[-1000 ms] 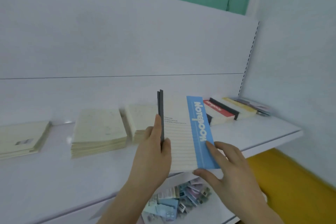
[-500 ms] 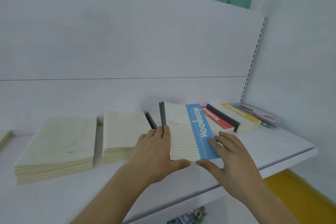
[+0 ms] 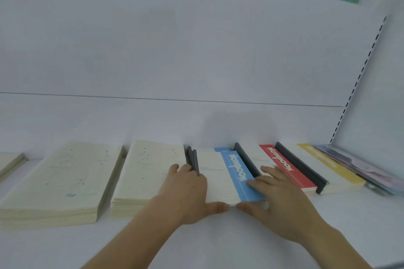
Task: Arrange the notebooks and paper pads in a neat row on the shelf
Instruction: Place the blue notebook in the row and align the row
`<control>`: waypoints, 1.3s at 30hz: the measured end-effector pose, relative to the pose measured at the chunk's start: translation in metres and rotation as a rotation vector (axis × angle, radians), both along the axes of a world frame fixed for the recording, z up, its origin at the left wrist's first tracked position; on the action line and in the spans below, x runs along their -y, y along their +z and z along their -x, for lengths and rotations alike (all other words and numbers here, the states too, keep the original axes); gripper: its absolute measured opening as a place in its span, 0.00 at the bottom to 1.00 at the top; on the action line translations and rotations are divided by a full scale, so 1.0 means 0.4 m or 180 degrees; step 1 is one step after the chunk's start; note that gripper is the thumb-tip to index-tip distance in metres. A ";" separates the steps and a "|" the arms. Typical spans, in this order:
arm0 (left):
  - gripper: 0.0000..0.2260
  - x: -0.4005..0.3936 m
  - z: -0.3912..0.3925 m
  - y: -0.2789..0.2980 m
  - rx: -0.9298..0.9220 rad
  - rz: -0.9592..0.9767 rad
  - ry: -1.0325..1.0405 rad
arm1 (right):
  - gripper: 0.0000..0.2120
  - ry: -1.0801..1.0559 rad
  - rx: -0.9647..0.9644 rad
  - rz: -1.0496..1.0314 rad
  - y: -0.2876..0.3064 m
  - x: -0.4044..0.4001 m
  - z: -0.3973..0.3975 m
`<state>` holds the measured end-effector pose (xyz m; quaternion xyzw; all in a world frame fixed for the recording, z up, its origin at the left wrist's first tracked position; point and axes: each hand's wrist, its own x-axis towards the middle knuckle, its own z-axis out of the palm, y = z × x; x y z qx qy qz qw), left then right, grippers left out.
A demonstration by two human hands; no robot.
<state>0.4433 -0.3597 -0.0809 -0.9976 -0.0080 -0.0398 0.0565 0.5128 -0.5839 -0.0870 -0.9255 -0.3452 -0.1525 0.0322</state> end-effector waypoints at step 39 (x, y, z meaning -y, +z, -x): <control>0.23 0.041 -0.024 0.005 0.0130 -0.0176 0.0460 | 0.39 0.0963 -0.0416 0.0958 0.043 -0.008 -0.180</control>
